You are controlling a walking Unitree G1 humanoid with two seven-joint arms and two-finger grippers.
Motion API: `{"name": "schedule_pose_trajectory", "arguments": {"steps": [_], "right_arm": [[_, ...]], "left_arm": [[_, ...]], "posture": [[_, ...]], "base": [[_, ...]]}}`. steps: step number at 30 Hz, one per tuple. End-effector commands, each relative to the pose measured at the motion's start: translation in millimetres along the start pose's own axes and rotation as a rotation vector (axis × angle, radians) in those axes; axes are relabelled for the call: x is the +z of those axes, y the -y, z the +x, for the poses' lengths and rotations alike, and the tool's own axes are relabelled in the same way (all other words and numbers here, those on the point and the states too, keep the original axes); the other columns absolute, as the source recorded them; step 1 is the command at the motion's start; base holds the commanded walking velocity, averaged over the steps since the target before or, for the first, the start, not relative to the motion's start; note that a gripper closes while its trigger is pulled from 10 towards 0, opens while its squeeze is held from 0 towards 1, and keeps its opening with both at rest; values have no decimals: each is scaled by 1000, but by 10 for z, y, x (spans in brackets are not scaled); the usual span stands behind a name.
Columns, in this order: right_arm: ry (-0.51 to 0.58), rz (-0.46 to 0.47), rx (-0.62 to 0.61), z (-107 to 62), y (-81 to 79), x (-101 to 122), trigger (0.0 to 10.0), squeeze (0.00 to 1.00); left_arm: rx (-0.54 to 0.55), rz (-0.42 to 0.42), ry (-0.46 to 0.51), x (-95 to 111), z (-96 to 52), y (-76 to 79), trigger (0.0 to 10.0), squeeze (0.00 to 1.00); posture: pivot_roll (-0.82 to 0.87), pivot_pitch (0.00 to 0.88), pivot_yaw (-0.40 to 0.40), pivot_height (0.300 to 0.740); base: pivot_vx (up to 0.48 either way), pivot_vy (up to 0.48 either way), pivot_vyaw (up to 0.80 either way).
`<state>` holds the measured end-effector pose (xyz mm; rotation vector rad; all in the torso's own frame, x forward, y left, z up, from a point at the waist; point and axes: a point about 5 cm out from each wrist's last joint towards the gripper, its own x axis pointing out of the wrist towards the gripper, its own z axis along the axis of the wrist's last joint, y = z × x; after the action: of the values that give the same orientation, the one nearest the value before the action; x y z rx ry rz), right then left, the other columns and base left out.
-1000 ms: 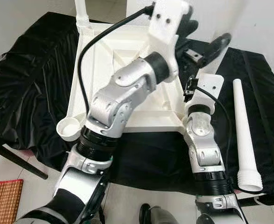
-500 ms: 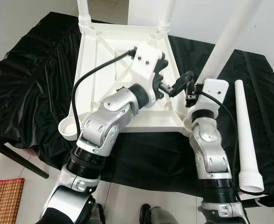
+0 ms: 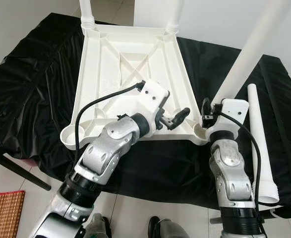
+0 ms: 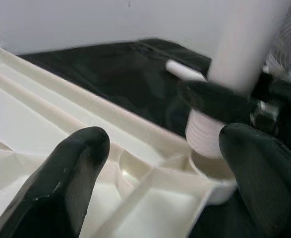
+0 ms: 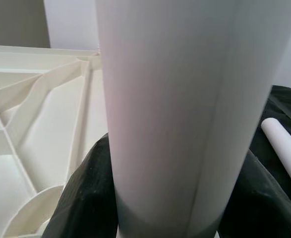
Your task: Building children table
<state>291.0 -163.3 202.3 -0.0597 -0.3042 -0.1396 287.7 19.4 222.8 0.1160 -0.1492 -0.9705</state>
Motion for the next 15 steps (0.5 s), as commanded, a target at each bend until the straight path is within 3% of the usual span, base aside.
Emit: {"name": "schedule_pose_trajectory", "arguments": {"steps": [1,15], "right_arm": [[4,5,5,-18,18,17,10000,0],[-38,4,74,-106,-24,-69,10000,0]], "left_arm": [[-177,21,-10,-28,-6,143,10000,0],[-264,42,-78,-185,-89,358,10000,0]], "posture": [[53,180,-37,740],[61,190,-38,740]], "base": [[0,0,0],[0,0,0]]}}
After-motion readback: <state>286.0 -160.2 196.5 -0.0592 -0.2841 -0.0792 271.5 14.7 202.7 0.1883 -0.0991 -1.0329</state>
